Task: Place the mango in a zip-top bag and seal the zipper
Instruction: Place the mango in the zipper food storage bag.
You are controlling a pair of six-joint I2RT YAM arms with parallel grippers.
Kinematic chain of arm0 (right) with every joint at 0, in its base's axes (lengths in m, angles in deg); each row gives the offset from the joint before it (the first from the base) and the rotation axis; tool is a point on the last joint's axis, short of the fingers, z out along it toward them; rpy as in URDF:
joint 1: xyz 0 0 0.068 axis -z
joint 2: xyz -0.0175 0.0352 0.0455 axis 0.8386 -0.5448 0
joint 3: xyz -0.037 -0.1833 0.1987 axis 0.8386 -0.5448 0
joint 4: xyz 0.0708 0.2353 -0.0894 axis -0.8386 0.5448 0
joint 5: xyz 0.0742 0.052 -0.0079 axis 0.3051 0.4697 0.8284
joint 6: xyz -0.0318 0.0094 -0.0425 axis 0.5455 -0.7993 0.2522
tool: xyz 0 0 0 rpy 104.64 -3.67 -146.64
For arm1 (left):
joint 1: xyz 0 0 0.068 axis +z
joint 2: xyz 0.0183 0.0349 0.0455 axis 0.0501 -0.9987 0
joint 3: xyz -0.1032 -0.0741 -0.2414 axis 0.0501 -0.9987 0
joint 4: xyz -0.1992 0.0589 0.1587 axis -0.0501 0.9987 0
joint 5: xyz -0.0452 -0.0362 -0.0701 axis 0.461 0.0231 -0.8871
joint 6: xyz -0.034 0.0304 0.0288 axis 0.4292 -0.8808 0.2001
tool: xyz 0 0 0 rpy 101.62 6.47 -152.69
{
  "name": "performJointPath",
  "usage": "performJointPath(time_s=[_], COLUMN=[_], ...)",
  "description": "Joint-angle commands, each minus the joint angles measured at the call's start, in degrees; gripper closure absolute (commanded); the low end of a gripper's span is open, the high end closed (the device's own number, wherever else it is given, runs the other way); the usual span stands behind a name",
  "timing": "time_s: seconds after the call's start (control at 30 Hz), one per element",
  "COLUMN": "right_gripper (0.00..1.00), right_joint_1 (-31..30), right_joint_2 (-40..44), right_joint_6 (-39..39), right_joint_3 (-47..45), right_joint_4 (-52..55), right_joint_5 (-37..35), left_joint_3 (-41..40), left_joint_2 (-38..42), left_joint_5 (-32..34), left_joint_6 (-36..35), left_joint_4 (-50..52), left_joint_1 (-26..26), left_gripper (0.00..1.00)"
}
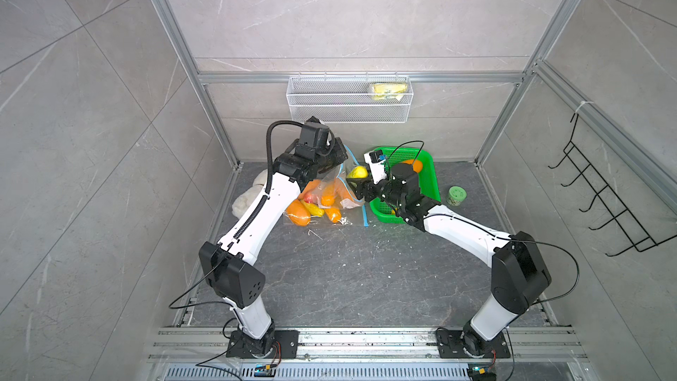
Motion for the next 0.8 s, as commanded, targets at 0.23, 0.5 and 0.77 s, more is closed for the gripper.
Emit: performJointPath(time_s=[0.23, 0.5, 0.77], right_gripper=[0.35, 0.24, 0.36], right_joint_1=[-0.3, -0.3, -0.1], right_joint_2=[3.0, 5.9, -2.2], right_joint_6=[0.9, -10.9, -13.7], right_joint_3=[3.7, 9.4, 17.5], right_joint_4=[10.1, 23.9, 31.0], right_joint_5=[-1.8, -10.6, -4.5], left_joint_3=[4.6, 9.5, 6.5], left_joint_2=[1.9, 0.3, 1.0], left_joint_5=[2.3, 0.6, -2.3], left_joint_6=[-2.7, -3.2, -1.1], left_joint_4=[1.8, 3.4, 1.7], left_joint_1=[0.9, 1.0, 1.0], left_gripper=[1.0, 1.0, 1.0])
